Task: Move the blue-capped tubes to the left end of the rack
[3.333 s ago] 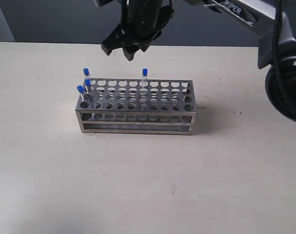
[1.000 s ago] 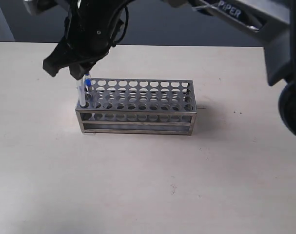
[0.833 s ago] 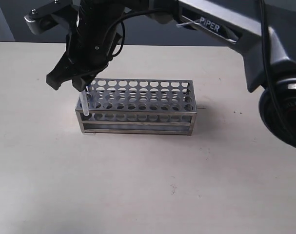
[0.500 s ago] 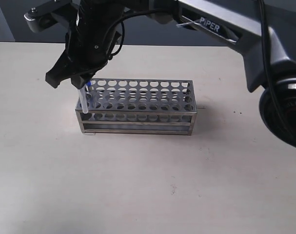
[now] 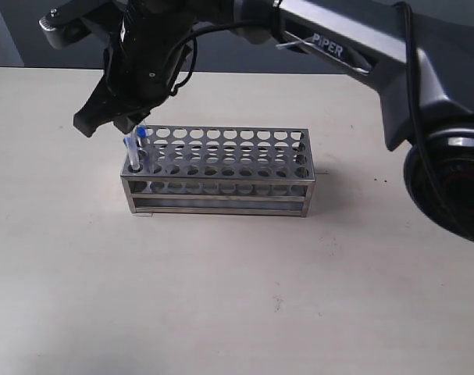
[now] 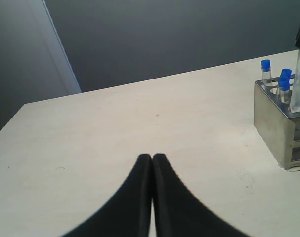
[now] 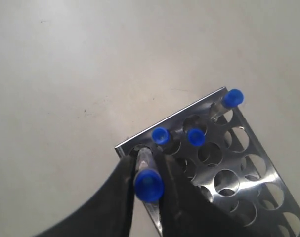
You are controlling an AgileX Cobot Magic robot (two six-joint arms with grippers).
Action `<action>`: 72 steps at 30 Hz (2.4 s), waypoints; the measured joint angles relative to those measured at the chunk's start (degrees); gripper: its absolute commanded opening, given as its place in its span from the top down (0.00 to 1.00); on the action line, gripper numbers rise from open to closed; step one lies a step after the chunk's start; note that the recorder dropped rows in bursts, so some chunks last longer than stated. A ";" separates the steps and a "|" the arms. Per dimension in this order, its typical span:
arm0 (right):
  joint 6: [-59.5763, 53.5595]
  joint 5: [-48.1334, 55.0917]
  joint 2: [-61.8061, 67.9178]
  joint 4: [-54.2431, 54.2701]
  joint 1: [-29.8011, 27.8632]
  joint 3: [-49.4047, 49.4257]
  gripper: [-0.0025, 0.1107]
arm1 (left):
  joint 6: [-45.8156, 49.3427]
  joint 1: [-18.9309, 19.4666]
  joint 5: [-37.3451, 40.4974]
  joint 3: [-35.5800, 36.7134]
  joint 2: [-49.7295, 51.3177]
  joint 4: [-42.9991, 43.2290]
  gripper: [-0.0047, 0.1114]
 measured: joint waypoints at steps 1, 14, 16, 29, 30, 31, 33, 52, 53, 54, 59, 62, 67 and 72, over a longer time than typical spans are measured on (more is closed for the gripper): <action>0.00 0.01 0.54 0.00 0.00 0.00 0.98 | 0.00 0.00 0.00 0.00 0.00 0.00 0.96; 1.05 0.03 5.46 0.47 0.00 0.00 0.90 | 0.00 0.00 0.00 0.00 0.00 0.00 0.96; 1.05 0.03 5.46 0.72 0.00 0.00 0.73 | 0.00 0.00 0.00 0.00 0.00 0.00 0.96; 2.55 5.81 3.21 0.73 0.00 0.00 0.54 | 0.00 0.00 0.00 0.00 0.00 0.00 0.96; 2.55 6.35 2.56 0.50 0.00 0.00 0.54 | 0.00 0.00 0.00 0.00 0.00 0.00 0.96; 2.55 6.49 1.79 0.51 0.00 0.00 0.54 | 0.00 0.00 0.00 0.00 0.00 0.00 0.96; 2.55 6.57 0.14 0.25 0.00 0.00 0.55 | 0.00 0.00 0.00 0.00 0.00 0.00 0.96; 4.10 6.83 -28.63 -0.57 0.00 0.00 0.98 | 0.00 0.00 0.00 0.00 0.00 0.00 0.96; 4.10 6.83 -30.50 -0.57 0.00 0.39 0.98 | 0.00 0.00 0.00 0.00 0.00 0.00 0.96; 4.10 6.83 -32.36 -0.57 0.00 1.00 0.98 | 0.00 0.00 0.00 0.00 0.00 0.00 0.96; 5.14 6.83 -40.03 -2.15 0.00 6.59 0.98 | 0.00 0.00 0.00 0.00 0.00 0.00 0.96; 11.72 6.94 -44.64 -5.97 0.00 11.05 0.98 | 0.00 0.00 0.00 0.00 0.00 0.00 0.96; 18.10 7.33 -50.97 -10.40 0.00 12.79 0.98 | 0.00 0.00 0.00 0.00 0.00 0.00 0.96; 19.39 7.33 -55.39 -9.98 0.00 12.89 0.98 | 0.00 0.00 0.00 0.00 0.00 0.00 0.96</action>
